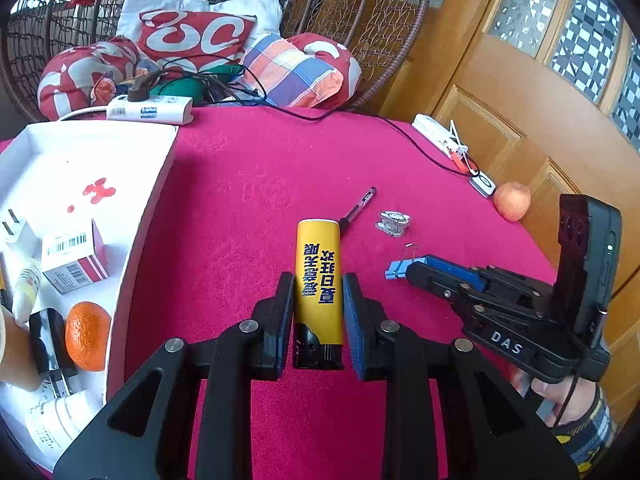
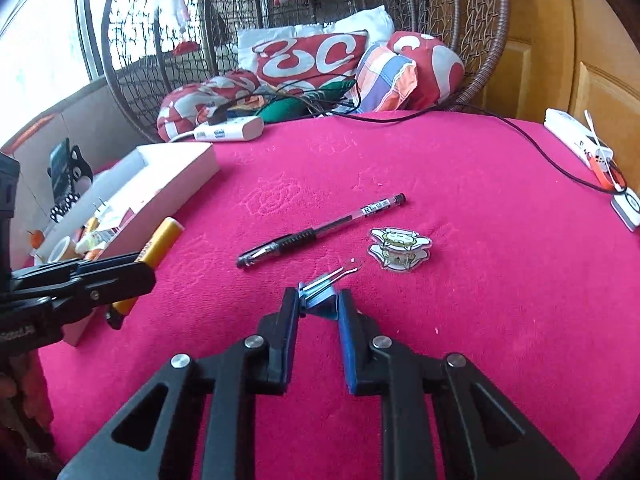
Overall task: Organize rigid objects
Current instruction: 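Carry the lighter and binder clip into the white tray and open both tools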
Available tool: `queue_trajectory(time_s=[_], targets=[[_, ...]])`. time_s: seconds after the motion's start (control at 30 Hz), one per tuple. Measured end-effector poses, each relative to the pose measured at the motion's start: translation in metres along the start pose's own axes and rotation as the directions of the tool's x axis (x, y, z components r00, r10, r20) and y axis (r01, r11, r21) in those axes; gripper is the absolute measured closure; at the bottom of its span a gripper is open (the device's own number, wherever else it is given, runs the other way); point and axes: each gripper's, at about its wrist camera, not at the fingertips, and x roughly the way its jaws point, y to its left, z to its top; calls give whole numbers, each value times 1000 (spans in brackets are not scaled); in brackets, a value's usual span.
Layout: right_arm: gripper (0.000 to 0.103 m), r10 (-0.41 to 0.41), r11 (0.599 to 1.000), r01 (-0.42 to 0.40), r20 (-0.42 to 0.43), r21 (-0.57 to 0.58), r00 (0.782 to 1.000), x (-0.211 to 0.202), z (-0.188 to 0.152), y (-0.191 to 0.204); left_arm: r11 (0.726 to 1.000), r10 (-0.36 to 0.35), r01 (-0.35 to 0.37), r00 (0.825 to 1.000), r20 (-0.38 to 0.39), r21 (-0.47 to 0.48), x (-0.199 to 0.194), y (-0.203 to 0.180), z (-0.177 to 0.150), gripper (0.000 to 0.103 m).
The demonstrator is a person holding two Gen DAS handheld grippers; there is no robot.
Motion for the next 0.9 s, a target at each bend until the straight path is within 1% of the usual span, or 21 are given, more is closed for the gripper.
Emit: queue_trajectory(time_s=[0.1, 0.4, 0.6, 0.9], targets=[[85, 35, 999, -36, 46, 23, 998, -18, -3, 8, 1000, -4, 4, 1000, 15, 10, -7, -3, 1, 79], [85, 62, 998, -65, 139, 18, 988, -55, 6, 24, 1000, 4, -4, 996, 84, 0, -35, 0, 2, 79], [85, 78, 997, -76, 156, -19, 985, -64, 9, 41, 1000, 18, -19, 993, 120, 8, -48, 1, 2, 79], [85, 91, 995, -82, 152, -65, 984, -64, 14, 61, 1000, 25, -23, 988, 154, -15, -63, 13, 2, 79]])
